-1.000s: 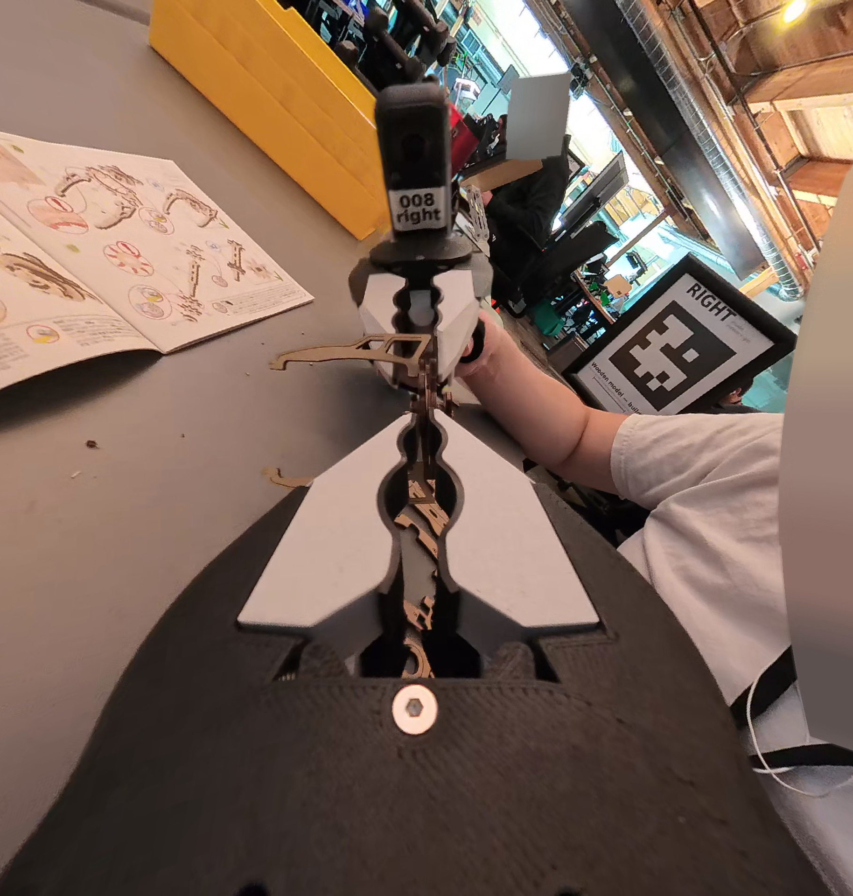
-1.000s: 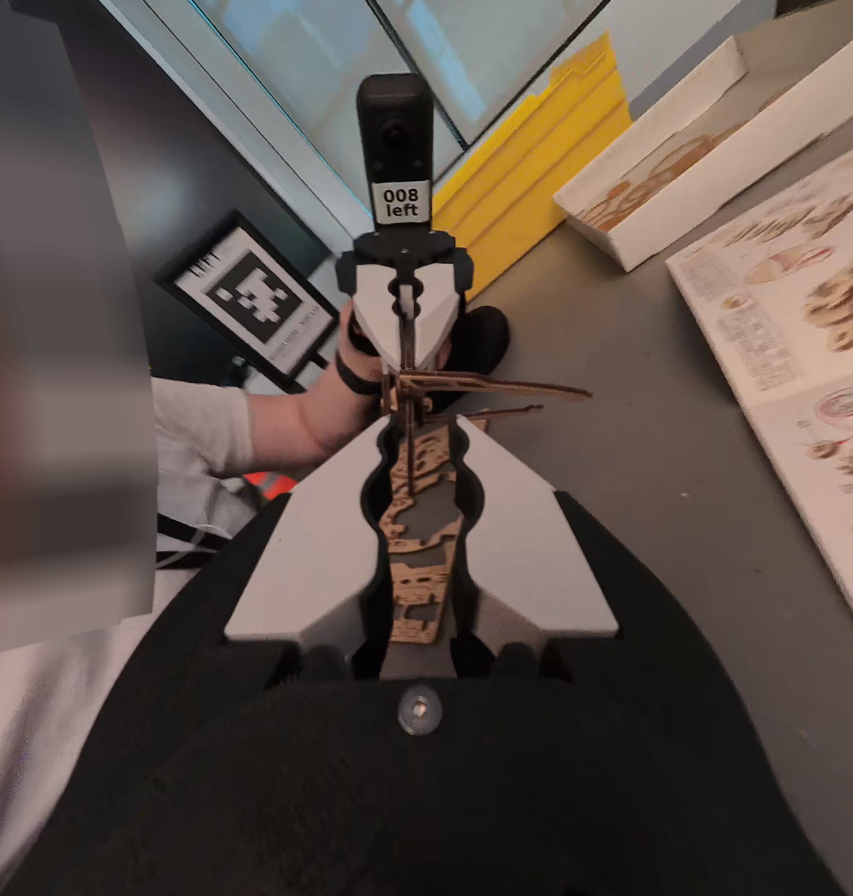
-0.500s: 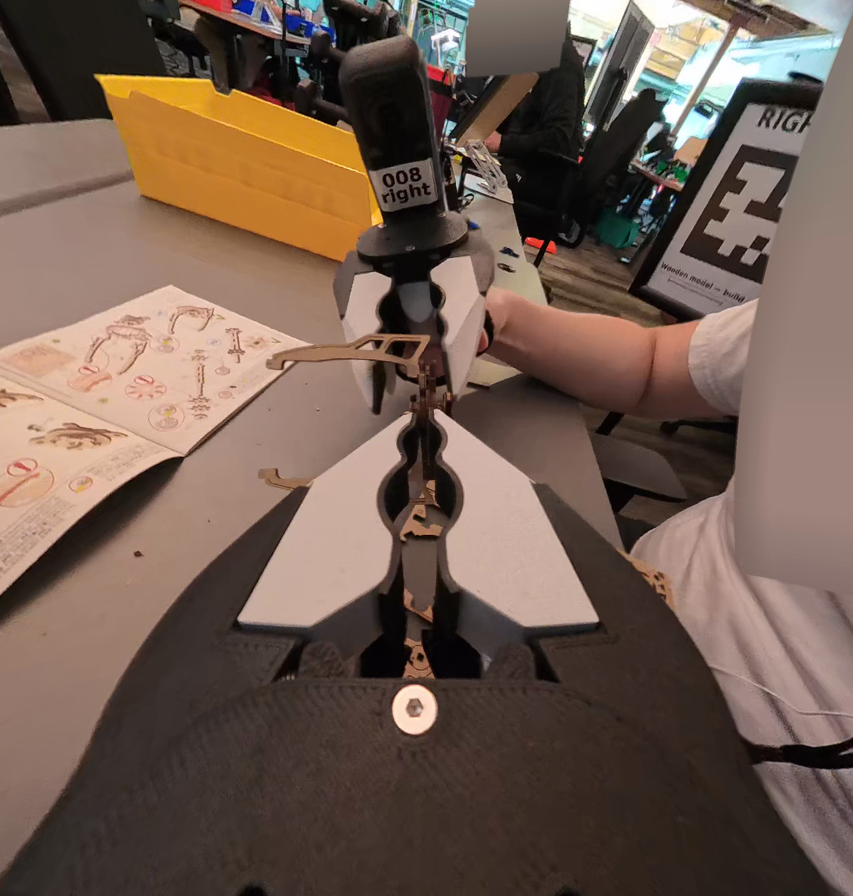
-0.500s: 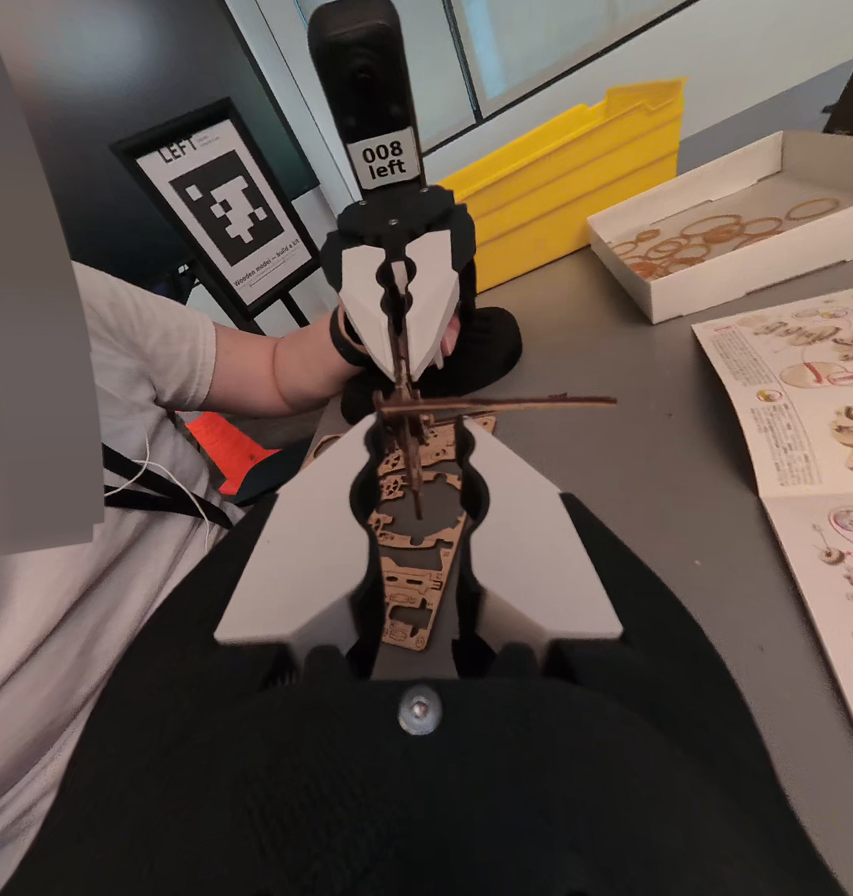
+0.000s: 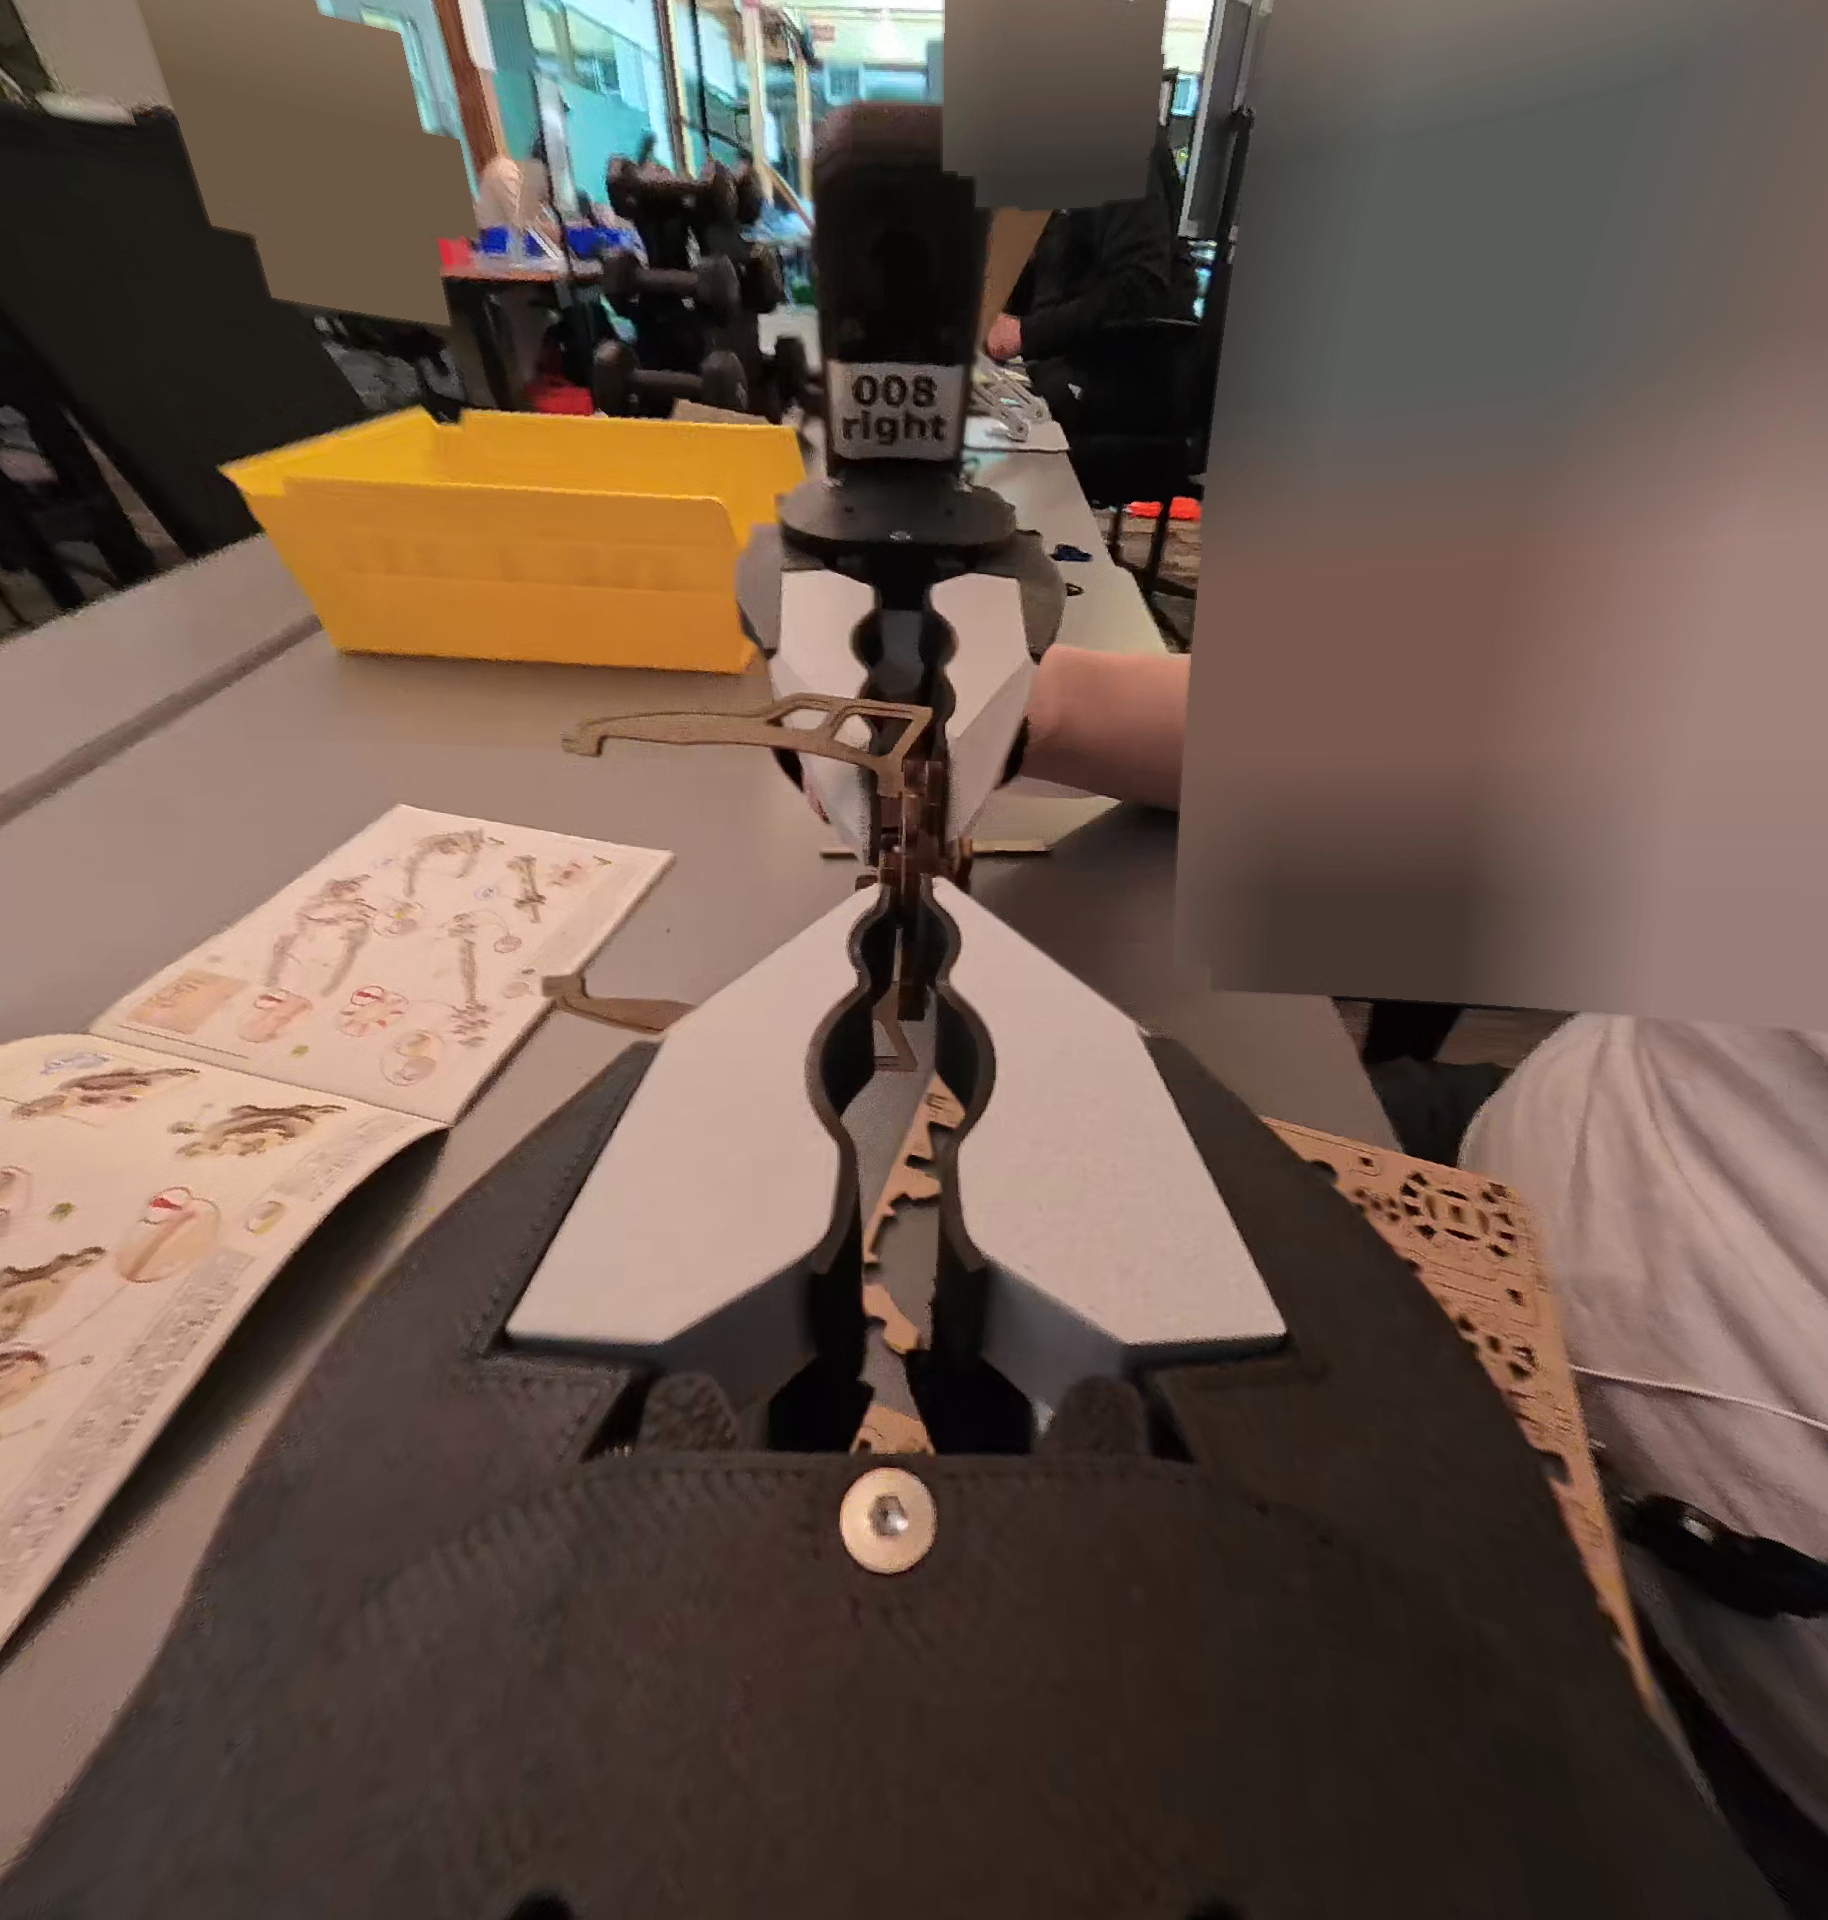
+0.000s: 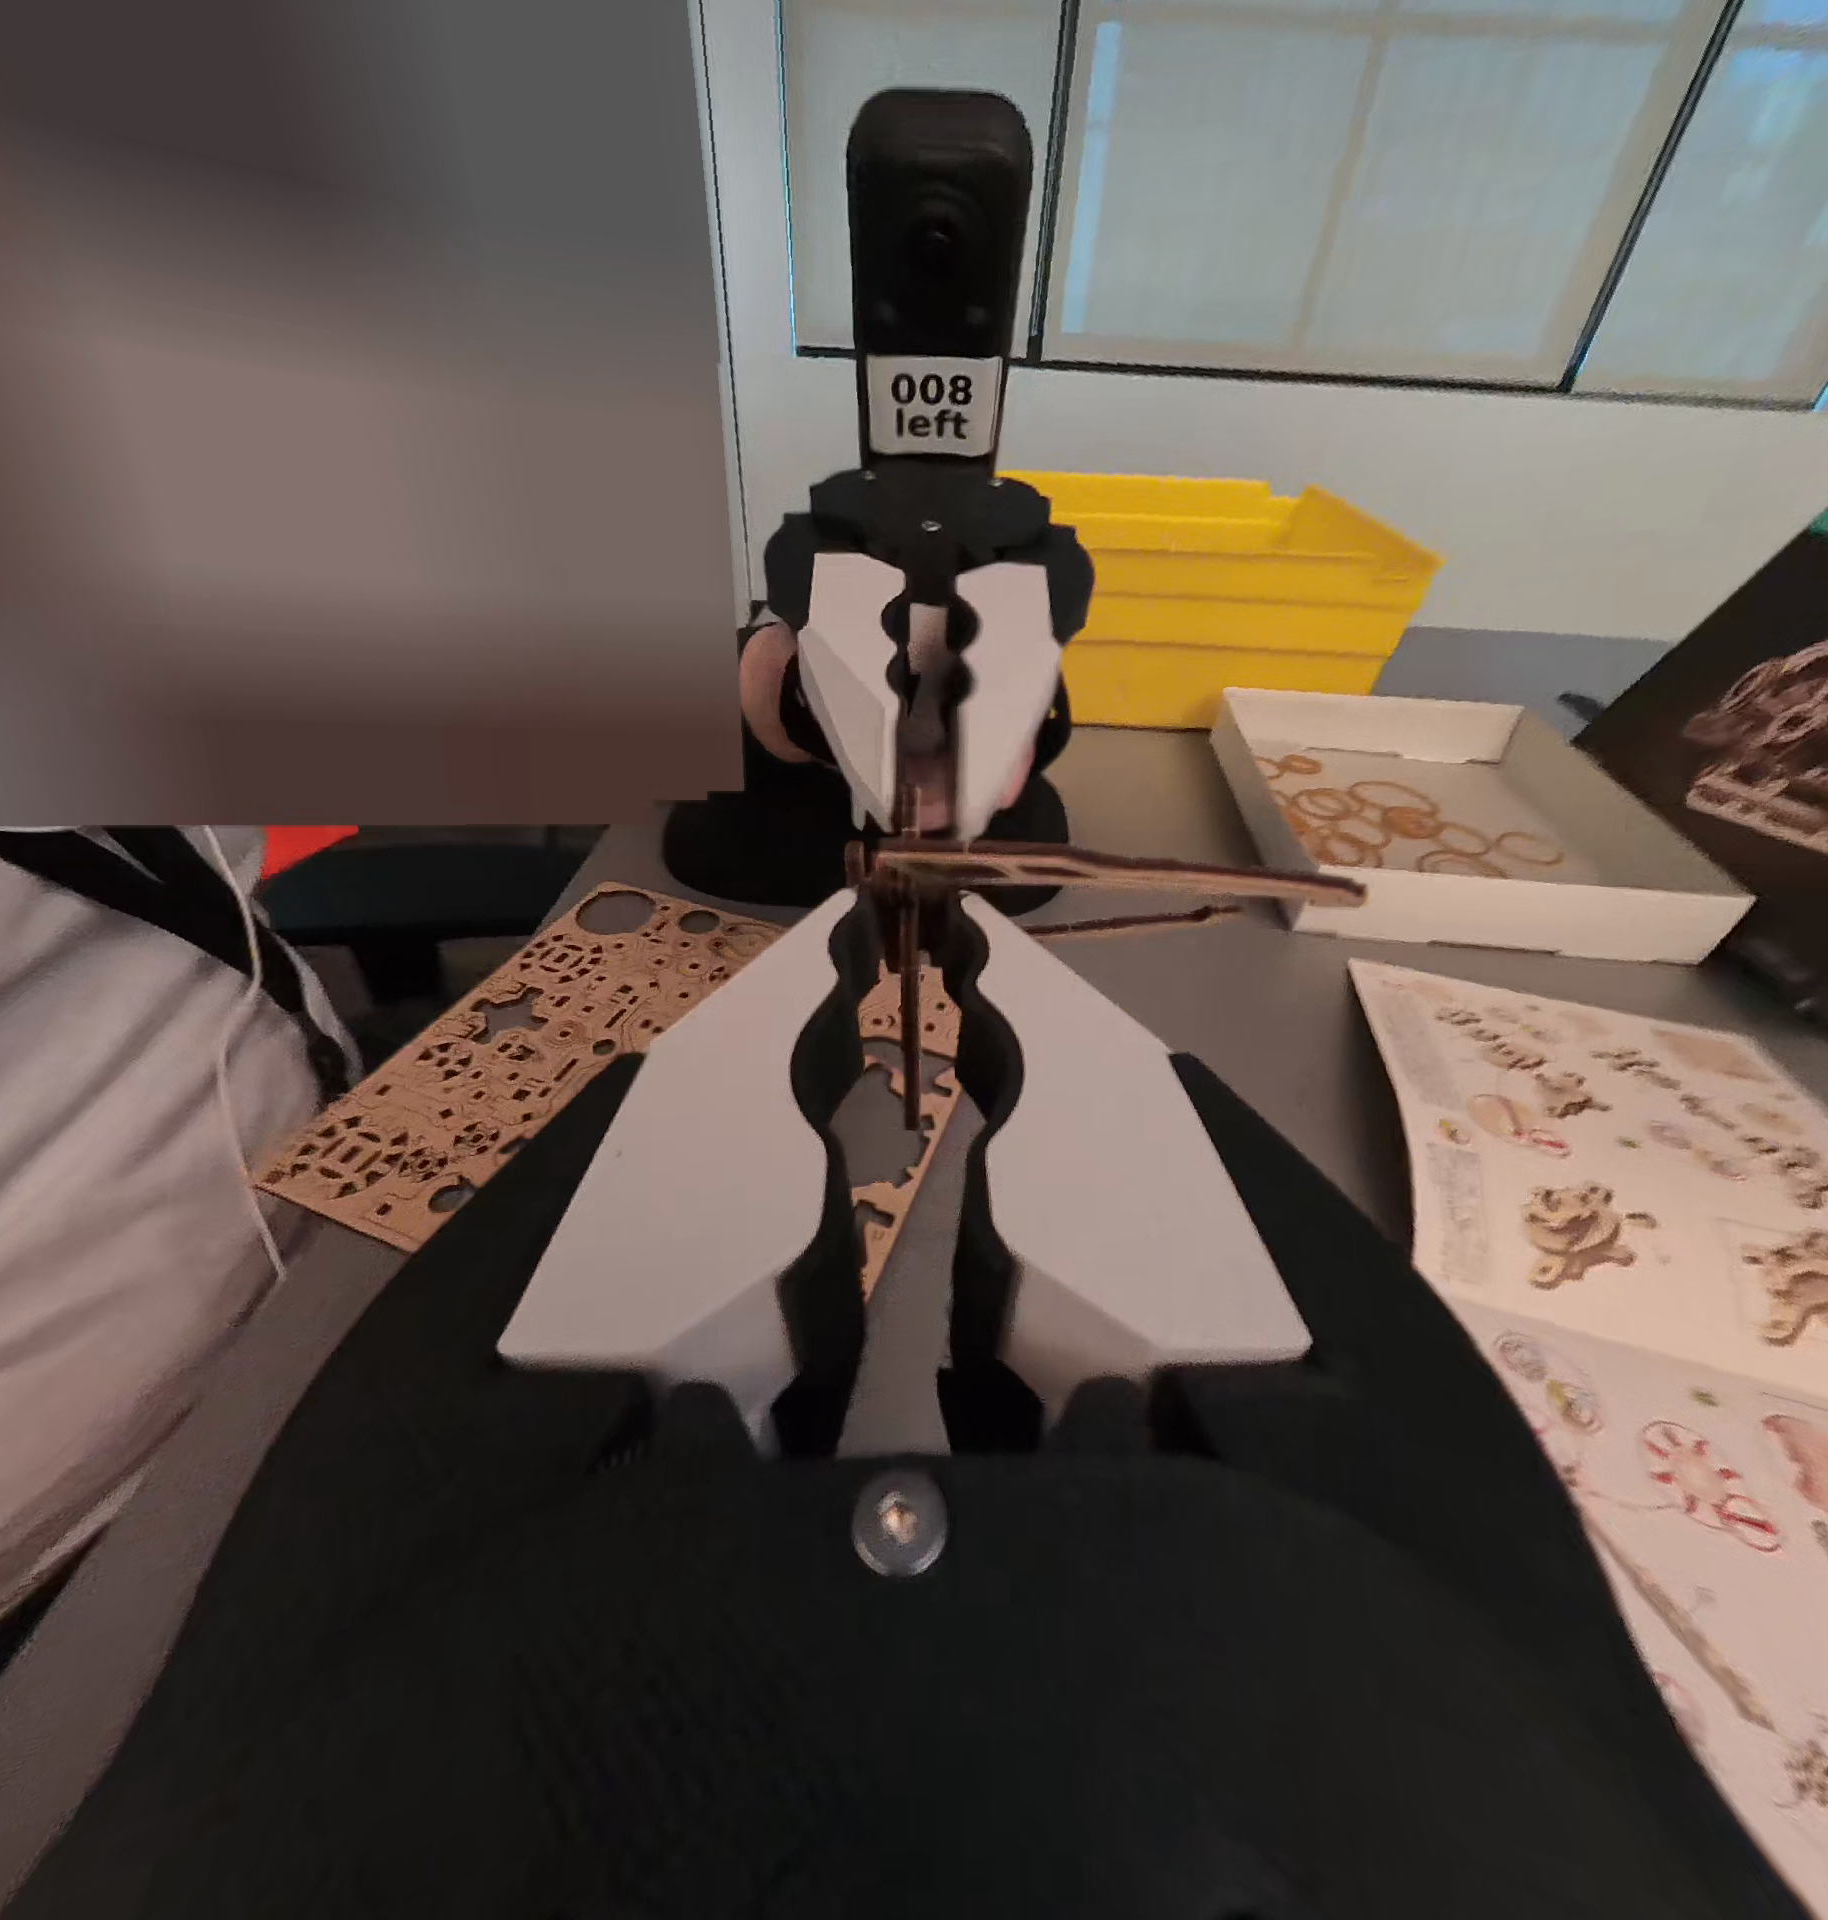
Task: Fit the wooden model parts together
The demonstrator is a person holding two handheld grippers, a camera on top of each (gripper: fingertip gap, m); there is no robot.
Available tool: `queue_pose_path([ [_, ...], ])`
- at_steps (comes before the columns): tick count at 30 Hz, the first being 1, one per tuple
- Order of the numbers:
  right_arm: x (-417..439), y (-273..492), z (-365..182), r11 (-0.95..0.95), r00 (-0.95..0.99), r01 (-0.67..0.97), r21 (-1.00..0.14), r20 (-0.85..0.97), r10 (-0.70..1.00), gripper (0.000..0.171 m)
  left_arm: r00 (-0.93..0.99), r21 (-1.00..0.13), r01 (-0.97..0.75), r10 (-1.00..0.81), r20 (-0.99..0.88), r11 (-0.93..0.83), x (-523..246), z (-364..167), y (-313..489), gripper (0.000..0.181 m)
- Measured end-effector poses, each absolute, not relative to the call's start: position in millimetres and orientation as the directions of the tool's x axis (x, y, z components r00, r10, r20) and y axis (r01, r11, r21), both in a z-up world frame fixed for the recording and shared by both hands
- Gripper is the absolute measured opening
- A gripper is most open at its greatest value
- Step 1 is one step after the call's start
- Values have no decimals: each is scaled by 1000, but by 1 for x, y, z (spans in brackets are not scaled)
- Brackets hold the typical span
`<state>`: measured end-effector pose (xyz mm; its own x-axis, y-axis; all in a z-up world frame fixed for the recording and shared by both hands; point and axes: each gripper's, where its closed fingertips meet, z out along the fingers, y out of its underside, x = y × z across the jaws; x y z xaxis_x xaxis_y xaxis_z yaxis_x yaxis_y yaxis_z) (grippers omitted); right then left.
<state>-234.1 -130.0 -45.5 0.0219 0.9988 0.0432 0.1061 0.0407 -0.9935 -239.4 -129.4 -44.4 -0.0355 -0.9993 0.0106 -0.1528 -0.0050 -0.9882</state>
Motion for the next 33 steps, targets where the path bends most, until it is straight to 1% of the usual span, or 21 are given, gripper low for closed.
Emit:
queue_pose_path([
  [2, -236, -132, -44, 81, 41, 115, -990, 86, 995, 9, 15, -989, -132, -998, -67, 65, -239, -40, -126, 24],
  [3, -238, -132, -45, 104, 50, 131, -986, 111, 993, 9, 15, -984, -140, -994, -111, 108, -239, -40, -129, 29],
  [6, -243, -134, -55, 185, 63, 205, -961, 202, 977, 9, 18, -952, -201, -971, -237, 229, -233, -49, -136, 25],
  [8, -246, -133, -62, 217, 73, 250, -944, 242, 968, 9, 3, -924, -259, -956, -292, 281, -231, -60, -138, 18],
  [10, -245, -133, -63, 235, 72, 257, -937, 261, 963, 9, 4, -908, -276, -944, -329, 315, -230, -63, -138, 16],
  [15, -245, -140, -64, 288, 36, 281, -916, 310, 950, 10, -40, -912, -276, -951, -305, 304, -231, -63, -145, 16],
  [19, -243, -149, -63, 272, -20, 274, -923, 277, 961, 12, -79, -909, -266, -947, -311, 321, -230, -64, -153, 16],
  [25, -243, -154, -62, 264, -55, 264, -928, 259, 964, 10, -115, -900, -259, -936, -332, 351, -232, -65, -159, 16],
  [33, -243, -156, -66, 360, -65, 282, -889, 357, 932, 9, -101, -891, -215, -916, -388, 401, -234, -55, -162, 13],
])
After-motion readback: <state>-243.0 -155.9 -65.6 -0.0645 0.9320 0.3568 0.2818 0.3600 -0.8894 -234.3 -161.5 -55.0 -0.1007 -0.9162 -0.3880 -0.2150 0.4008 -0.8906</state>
